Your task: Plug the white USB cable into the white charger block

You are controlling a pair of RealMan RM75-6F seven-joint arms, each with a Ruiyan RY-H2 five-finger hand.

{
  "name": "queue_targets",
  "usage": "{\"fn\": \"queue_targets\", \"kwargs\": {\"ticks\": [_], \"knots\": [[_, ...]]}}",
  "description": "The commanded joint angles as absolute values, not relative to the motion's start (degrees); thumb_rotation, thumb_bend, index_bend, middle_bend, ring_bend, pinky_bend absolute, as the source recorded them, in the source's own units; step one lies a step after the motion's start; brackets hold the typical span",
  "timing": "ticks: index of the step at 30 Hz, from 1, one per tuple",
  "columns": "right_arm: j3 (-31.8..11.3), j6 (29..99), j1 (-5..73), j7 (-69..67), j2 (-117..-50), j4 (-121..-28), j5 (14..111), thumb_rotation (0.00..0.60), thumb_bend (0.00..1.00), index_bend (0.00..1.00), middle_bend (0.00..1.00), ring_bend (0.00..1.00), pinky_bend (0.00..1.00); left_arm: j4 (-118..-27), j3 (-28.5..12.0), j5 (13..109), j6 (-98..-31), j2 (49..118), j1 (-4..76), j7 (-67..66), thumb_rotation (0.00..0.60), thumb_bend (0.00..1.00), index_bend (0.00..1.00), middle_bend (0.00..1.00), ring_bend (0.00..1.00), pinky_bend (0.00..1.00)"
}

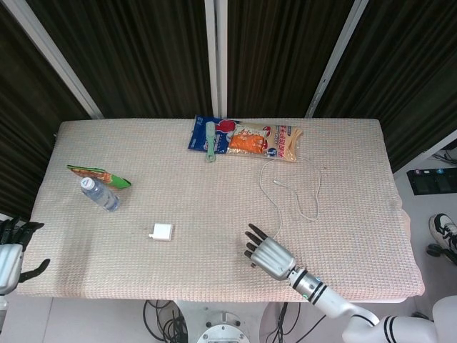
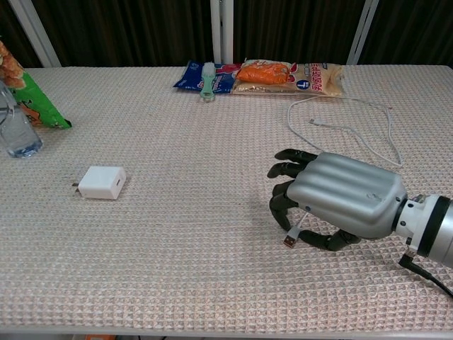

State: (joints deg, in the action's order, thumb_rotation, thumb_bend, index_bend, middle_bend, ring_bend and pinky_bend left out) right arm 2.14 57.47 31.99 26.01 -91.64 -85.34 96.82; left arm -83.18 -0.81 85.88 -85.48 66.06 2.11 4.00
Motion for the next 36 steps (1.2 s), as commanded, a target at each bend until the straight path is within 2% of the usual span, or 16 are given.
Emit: {"fn": "queue_targets", "kwargs": {"ticks": [1, 11, 18, 26, 29, 36], "knots": [[1.7, 59.4, 31.6, 24.4, -91.1, -86.4, 96.9, 0.600, 0.34, 0.58, 0.40, 0.15, 0.01, -83.3, -0.9, 86.1, -85.4, 65.9, 2.3, 3.9, 0.600, 0.19, 0.21, 0.19, 0.00, 0.00], [-1.3, 63.4, 30.9, 20.6, -86.3, -90.4, 94.4, 0.600, 0.37, 0.58, 0.50, 0.27, 0.05, -86.2, -1.5, 90.3, -82.3, 63.4, 7.0, 1.3, 0.600, 0.19, 0.21, 0.19, 0.00, 0.00], [-4.3, 64.6, 30.6, 19.9, -80.9, -95.2, 91.0, 0.600, 0.38, 0.58, 0.52, 0.29, 0.07, -88.7, -2.7, 93.3, -73.5, 63.3, 15.4, 0.9, 0.600, 0.19, 0.21, 0.19, 0.00, 0.00], [-7.8, 66.2, 30.6, 22.9, -74.3, -102.0, 87.7, 0.600, 0.38, 0.58, 0.52, 0.29, 0.07, -90.3, -3.1, 93.5, -58.0, 68.7, 26.7, 0.1, 0.600, 0.19, 0.23, 0.20, 0.01, 0.00], [-8.1, 66.7, 30.3, 22.8, -72.9, -103.1, 87.3, 0.600, 0.38, 0.58, 0.52, 0.29, 0.07, -90.1, -3.3, 92.6, -54.8, 71.8, 29.2, -0.7, 0.600, 0.21, 0.25, 0.23, 0.06, 0.00], [-7.7, 66.7, 30.1, 21.9, -71.9, -103.1, 86.7, 0.600, 0.38, 0.58, 0.52, 0.29, 0.07, -88.6, -4.4, 87.7, -49.1, 77.3, 33.4, -4.3, 0.600, 0.24, 0.26, 0.23, 0.06, 0.00]]}}
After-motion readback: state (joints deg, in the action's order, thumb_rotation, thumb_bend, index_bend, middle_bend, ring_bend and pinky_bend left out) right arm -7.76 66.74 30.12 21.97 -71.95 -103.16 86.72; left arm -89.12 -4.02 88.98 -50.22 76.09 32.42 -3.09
